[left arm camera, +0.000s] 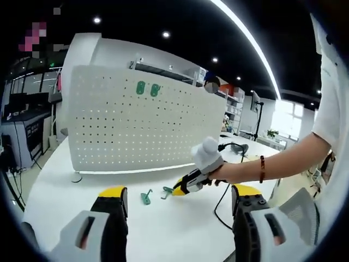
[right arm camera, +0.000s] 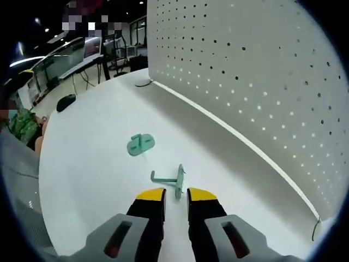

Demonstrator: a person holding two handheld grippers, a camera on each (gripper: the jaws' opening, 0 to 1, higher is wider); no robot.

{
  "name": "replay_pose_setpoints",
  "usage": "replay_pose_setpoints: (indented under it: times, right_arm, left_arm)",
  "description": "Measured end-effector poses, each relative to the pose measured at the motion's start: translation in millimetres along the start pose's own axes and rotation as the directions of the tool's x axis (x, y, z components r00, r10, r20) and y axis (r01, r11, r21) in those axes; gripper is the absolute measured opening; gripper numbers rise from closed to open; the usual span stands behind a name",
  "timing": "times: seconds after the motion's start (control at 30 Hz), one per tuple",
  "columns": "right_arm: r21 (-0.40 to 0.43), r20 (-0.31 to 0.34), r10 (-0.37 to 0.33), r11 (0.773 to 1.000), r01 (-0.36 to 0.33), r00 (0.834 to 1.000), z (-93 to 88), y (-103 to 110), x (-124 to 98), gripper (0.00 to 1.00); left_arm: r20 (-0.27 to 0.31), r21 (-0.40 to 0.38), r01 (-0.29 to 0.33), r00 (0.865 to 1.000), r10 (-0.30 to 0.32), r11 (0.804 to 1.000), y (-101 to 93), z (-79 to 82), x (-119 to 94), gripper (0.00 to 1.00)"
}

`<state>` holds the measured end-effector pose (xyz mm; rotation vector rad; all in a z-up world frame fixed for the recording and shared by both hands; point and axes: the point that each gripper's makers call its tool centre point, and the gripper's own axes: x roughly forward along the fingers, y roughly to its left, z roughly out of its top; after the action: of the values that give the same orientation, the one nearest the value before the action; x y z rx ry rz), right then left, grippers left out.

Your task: Insert the hook assembly into the mounting plate slot until the hook locks in place.

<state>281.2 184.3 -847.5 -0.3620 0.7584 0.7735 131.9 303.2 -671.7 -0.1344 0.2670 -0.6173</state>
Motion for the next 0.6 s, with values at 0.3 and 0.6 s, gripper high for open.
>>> replay_pose_setpoints:
  times: [0.3, 0.6]
  right_arm:
    - [-0.023, -0.007, -0.002, 1.000, 0.002, 1.000, 0.4, 2.1, 4.3, 0.12]
    - [-0.009, -0.027, -0.009, 1.000, 0.009, 1.000, -2.6, -1.0, 5.0, 0.05]
  left_arm:
    - [-0.007, -0.002, -0.006, 1.000, 0.006, 1.000, 2.7, -1.3, -0.6, 0.79]
    - [-0.009, -0.009, -0.006, 1.000, 0.006, 1.000, 2.8, -1.4, -1.4, 0.79]
